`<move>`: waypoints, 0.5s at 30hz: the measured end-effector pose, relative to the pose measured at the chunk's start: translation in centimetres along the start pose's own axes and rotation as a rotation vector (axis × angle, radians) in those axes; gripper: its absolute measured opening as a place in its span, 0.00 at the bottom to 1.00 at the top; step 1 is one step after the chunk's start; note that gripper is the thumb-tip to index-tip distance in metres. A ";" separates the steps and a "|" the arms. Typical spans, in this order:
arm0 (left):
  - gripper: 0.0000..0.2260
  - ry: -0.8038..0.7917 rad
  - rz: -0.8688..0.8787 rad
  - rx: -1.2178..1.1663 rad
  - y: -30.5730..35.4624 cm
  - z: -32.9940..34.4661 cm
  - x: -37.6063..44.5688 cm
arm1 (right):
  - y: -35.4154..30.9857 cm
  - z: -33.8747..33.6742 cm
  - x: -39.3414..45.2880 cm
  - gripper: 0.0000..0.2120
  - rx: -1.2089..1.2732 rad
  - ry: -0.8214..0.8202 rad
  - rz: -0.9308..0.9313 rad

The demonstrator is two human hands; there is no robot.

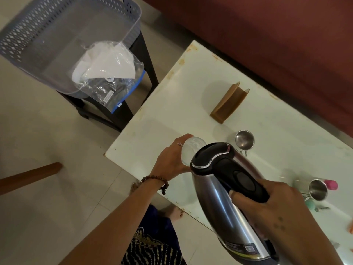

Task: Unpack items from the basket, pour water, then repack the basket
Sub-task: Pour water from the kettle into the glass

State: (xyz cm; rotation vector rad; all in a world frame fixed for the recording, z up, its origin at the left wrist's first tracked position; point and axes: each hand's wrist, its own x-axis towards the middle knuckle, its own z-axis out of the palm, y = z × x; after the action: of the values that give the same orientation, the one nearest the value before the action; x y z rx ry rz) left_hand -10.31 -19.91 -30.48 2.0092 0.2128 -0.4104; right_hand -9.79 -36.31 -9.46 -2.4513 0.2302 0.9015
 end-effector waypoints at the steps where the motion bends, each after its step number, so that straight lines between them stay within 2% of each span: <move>1: 0.38 0.005 -0.006 -0.002 0.0 0.0 0.0 | 0.0 0.0 0.0 0.12 -0.002 -0.007 0.001; 6: 0.39 0.013 -0.006 0.026 -0.2 0.1 0.1 | 0.2 -0.3 -0.4 0.14 0.025 -0.023 0.021; 12: 0.39 0.008 0.016 0.036 -0.2 0.0 0.3 | 0.3 -0.5 -1.1 0.04 0.055 -0.007 0.033; 15: 0.39 0.018 0.021 0.052 -0.3 0.1 0.2 | 0.3 -0.6 -1.4 0.05 0.076 -0.026 0.033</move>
State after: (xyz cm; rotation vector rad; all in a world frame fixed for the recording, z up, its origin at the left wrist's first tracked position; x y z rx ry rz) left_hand -10.24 -19.85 -30.86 2.0654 0.1938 -0.3888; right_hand -10.63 -36.94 -8.31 -2.3710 0.2912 0.9209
